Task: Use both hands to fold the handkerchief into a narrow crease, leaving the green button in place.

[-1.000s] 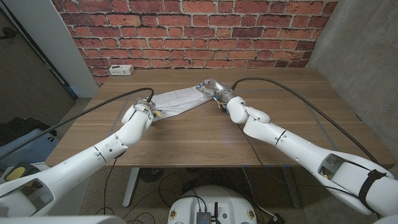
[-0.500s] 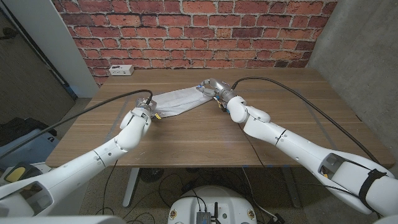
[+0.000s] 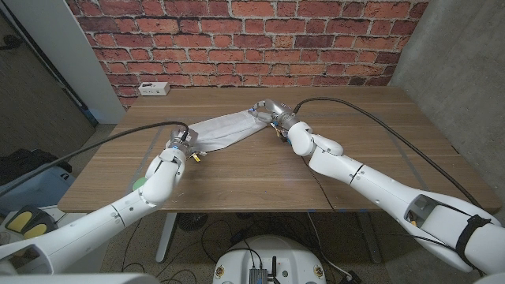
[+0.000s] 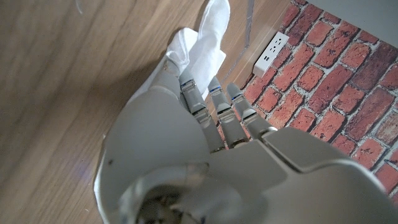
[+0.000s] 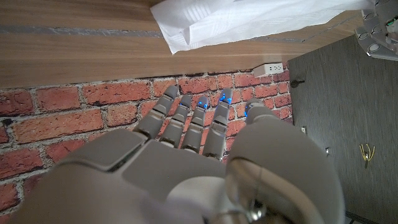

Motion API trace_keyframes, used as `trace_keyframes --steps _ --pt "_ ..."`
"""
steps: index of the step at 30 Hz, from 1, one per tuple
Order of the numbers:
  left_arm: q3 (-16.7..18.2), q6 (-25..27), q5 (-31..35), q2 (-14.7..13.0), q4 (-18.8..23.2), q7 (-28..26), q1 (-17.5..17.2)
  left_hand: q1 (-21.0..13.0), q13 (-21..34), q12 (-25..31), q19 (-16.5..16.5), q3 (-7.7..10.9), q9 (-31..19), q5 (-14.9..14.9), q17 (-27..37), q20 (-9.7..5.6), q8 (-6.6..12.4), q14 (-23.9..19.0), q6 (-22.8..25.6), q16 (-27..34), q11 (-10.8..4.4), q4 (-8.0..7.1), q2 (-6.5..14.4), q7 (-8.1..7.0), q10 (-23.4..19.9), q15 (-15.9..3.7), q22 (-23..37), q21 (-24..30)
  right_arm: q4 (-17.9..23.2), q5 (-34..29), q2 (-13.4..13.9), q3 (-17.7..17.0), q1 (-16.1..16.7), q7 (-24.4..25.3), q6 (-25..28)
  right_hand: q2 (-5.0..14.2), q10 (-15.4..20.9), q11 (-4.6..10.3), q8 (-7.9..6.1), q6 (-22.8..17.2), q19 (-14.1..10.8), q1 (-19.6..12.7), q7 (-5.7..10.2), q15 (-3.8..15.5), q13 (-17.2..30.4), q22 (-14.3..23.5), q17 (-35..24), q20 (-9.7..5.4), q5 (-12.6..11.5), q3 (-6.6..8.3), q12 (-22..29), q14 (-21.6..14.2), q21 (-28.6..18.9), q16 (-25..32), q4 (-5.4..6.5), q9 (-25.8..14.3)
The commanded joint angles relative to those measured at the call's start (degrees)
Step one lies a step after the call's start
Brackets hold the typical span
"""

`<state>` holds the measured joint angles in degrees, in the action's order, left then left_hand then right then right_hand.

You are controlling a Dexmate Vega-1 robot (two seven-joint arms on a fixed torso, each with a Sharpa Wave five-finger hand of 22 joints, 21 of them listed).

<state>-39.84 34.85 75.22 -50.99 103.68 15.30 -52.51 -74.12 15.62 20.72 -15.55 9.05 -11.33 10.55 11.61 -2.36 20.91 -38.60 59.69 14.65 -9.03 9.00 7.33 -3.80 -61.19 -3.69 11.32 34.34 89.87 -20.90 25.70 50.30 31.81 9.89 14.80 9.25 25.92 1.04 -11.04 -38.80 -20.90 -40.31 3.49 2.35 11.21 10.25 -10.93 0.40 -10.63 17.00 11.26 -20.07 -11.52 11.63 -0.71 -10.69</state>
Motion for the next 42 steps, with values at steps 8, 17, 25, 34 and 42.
trace_keyframes --steps 8,17,25,34,42 --pt "4.8 8.0 3.6 -4.5 7.6 -16.7 -8.7 -1.1 1.2 0.5 -0.2 0.06 -0.5 0.8 0.0 0.79 0.23 -0.7 7.7 0.0 -2.91 -0.33 0.2 -7.81 -3.1 -10.09 0.2 0.5 -2.6 -2.5 -2.1 4.7 -4.7 -7.7 2.7 1.82 -1.5 2.30 0.41 0.7 2.0 3.8 1.85 3.18 0.1 0.2 -1.6 -0.09 0.1 2.47 -0.3 3.0 0.1 -0.2 3.52 0.0" --pt "6.8 8.9 5.3 -5.4 9.8 -15.6 -10.9 -1.2 2.0 0.5 0.0 0.11 -0.6 1.1 0.0 1.08 0.25 -0.6 7.4 -0.3 -2.87 -0.65 0.6 -7.84 -3.0 -10.07 0.3 0.7 -5.9 -5.5 -4.1 8.6 -8.5 -12.3 6.6 1.30 -3.0 3.31 0.81 2.9 4.0 5.6 2.93 3.36 0.2 0.2 -1.8 0.23 0.2 2.60 -0.5 5.7 0.5 -0.5 4.28 0.0" --pt "7.6 6.4 7.3 -6.5 10.3 -13.9 -10.9 -1.2 2.4 0.2 0.3 0.21 -0.8 1.3 -0.1 1.49 0.35 -0.5 7.1 -0.5 -2.83 -0.92 0.9 -7.85 -2.5 -10.01 0.3 0.7 -8.4 -6.7 -5.0 11.1 -9.9 -14.4 8.0 1.30 -2.1 4.47 0.42 2.4 4.2 5.9 2.92 3.37 0.2 0.2 -1.9 0.24 0.2 2.72 -0.1 6.0 0.4 -0.2 4.18 0.0" --pt "6.9 0.4 9.5 -6.9 8.5 -12.7 -7.0 -1.1 2.9 0.0 0.3 0.25 -1.0 1.6 -0.1 1.27 0.51 -0.6 6.8 -0.8 -2.86 -1.16 1.0 -7.87 -2.2 -10.06 0.4 0.9 -9.2 -7.4 -5.6 12.5 -9.8 -14.1 6.9 0.56 -3.9 4.68 0.86 4.3 4.1 4.2 4.12 3.74 0.2 0.2 -1.1 0.32 0.1 3.54 -0.6 6.2 0.1 -0.2 1.67 0.0" --pt "6.6 -3.0 11.8 -6.7 8.0 -11.9 -4.5 -1.0 3.8 -0.1 0.6 0.21 -1.5 2.1 0.0 1.19 1.14 -1.4 6.7 -0.8 -2.90 -1.41 1.0 -7.86 -2.1 -10.02 0.4 1.0 -8.2 -7.7 -5.1 12.6 -9.4 -14.3 6.3 0.51 -4.2 5.30 0.72 5.0 3.6 2.6 4.69 4.14 0.2 0.1 -0.7 0.31 0.2 4.45 -0.4 6.1 -0.2 0.0 -0.26 -0.1"
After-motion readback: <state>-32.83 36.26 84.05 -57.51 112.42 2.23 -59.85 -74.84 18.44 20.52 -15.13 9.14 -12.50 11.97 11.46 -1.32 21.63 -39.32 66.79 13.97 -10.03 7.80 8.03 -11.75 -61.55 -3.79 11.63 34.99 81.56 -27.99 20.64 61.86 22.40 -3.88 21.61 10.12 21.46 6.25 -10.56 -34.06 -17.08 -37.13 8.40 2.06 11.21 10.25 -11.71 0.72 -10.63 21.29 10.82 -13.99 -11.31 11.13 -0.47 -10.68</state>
